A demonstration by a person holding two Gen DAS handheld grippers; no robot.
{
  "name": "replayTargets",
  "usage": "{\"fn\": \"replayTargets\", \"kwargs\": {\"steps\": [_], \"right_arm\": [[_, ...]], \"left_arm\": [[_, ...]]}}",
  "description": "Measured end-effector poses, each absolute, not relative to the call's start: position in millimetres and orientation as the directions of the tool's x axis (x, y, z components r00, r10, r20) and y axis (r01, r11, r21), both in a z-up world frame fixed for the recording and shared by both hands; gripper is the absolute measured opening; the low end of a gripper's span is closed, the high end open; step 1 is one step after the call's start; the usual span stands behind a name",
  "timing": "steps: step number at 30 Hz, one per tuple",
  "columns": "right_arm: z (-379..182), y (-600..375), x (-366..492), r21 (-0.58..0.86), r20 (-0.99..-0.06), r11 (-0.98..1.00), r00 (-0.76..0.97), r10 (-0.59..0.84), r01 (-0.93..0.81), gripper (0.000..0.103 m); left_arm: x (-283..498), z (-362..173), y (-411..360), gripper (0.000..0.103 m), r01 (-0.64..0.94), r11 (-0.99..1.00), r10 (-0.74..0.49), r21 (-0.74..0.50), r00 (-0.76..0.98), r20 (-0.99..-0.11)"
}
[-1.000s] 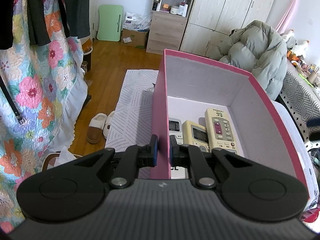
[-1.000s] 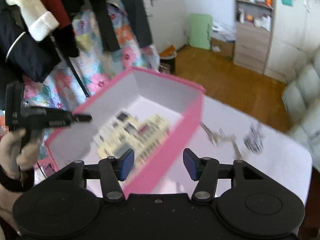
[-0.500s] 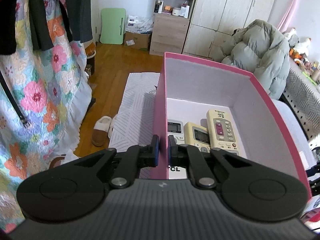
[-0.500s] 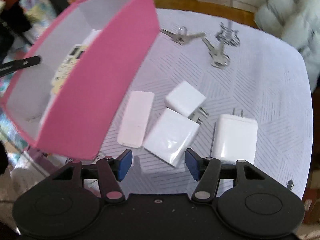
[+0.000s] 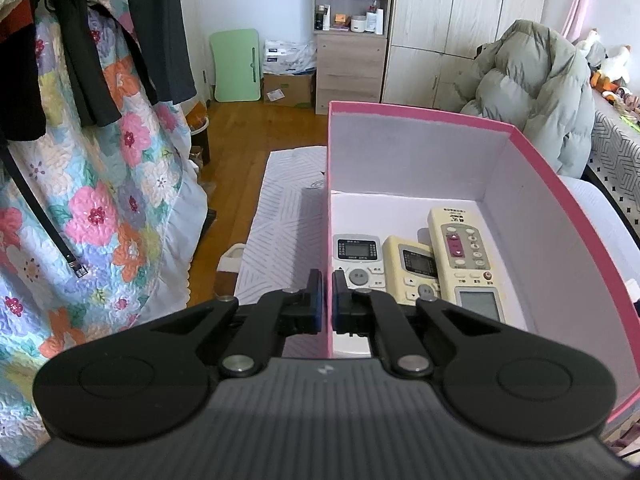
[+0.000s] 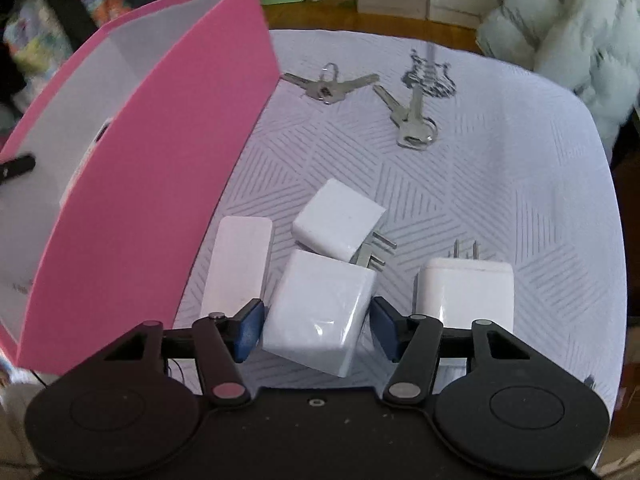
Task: Organize rigid objects
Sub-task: 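Grasp the white plug charger on the table with the right gripper, then carry the white plug charger into the pink box and lower it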
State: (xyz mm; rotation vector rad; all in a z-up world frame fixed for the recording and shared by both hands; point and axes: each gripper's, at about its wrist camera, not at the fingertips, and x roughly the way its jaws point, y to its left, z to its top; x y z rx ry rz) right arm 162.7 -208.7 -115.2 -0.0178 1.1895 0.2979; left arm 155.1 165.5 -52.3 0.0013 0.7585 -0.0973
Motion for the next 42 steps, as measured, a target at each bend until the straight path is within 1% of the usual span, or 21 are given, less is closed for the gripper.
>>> {"fn": "replayTargets", "kwargs": {"steps": [2, 6, 8, 14, 16, 22, 27, 32, 37, 39, 42], "right_arm": [[-117, -204, 163, 0.117, -0.920, 0.944, 0.324, 0.220, -0.309, 0.063], [-118, -197, 168, 0.068, -0.920, 0.940, 0.343, 0.188, -0.335, 0.065], [-118, -195, 166, 0.040, -0.905, 0.929, 0.380, 0.189, -0.368, 0.059], [-113, -209, 160, 0.093, -0.899, 0.945, 0.382, 0.216, -0.315, 0.055], [-109, -213, 157, 0.112, -0.894, 0.947, 0.385, 0.228, -0.302, 0.055], [-81, -224, 150, 0.166, -0.867, 0.950, 0.421, 0.268, -0.264, 0.054], [-41, -222, 148, 0.221, -0.819, 0.932, 0.463, 0.338, -0.288, 0.054], [-17, -209, 148, 0.218, -0.788, 0.921, 0.499, 0.361, -0.322, 0.054], [14, -188, 141, 0.278, -0.740, 0.865, 0.482, 0.470, -0.417, 0.054], [24, -172, 139, 0.308, -0.719, 0.823, 0.451, 0.530, -0.477, 0.054], [20, -140, 149, 0.372, -0.728, 0.759, 0.339, 0.595, -0.534, 0.054]], "left_arm": [[154, -52, 165, 0.003, 0.090, 0.996, -0.079, -0.019, 0.726, -0.683], [151, -51, 161, 0.003, 0.105, 0.994, -0.066, 0.018, 0.739, -0.671], [150, -50, 161, 0.003, 0.107, 0.994, -0.067, 0.019, 0.738, -0.671], [150, -50, 161, 0.003, 0.115, 0.993, -0.070, 0.022, 0.734, -0.676], [153, -51, 162, 0.003, 0.113, 0.994, -0.079, 0.005, 0.722, -0.687], [151, -53, 158, 0.003, 0.115, 0.993, -0.065, 0.028, 0.724, -0.686], [149, -50, 155, 0.003, 0.114, 0.993, -0.056, 0.040, 0.730, -0.681], [150, -51, 159, 0.003, 0.115, 0.993, -0.069, 0.022, 0.727, -0.683], [150, -50, 160, 0.003, 0.108, 0.994, -0.069, 0.015, 0.728, -0.682], [149, -50, 158, 0.003, 0.107, 0.994, -0.065, 0.020, 0.730, -0.681], [150, -50, 160, 0.003, 0.106, 0.994, -0.072, 0.008, 0.728, -0.682]]}}
